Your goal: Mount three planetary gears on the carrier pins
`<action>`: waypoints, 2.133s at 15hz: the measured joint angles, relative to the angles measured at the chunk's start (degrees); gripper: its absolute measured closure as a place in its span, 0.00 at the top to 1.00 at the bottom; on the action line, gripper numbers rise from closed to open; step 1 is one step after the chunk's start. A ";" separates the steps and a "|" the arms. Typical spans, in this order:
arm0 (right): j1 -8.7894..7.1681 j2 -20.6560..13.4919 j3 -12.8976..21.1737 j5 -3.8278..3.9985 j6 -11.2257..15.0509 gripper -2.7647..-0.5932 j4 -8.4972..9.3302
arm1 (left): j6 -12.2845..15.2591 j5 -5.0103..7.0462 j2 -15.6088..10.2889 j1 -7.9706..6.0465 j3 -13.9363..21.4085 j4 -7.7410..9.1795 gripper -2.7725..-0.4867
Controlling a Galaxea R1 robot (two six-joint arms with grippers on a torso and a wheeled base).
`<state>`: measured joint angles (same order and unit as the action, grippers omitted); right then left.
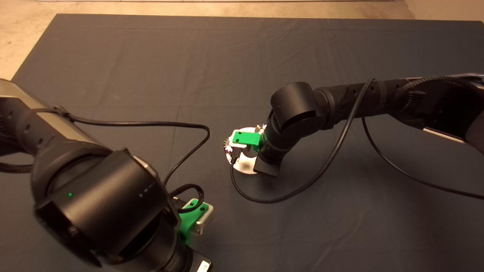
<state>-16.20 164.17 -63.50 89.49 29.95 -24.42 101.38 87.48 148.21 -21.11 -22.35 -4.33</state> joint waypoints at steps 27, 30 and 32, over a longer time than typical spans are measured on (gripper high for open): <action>0.94 0.13 -0.67 -1.82 1.90 0.32 -3.00 | 0.00 0.00 -0.11 0.00 0.11 0.01 0.68; 0.94 0.09 -0.61 -1.82 2.54 0.39 -3.19 | 0.00 0.00 -0.09 0.00 0.11 0.01 0.68; 0.88 -0.20 0.60 -1.82 3.27 0.40 -3.23 | 0.00 0.00 -0.09 0.01 0.12 0.01 0.68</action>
<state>-15.32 163.98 -62.90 87.67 33.22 -27.65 101.38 87.48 148.13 -21.10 -22.23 -4.32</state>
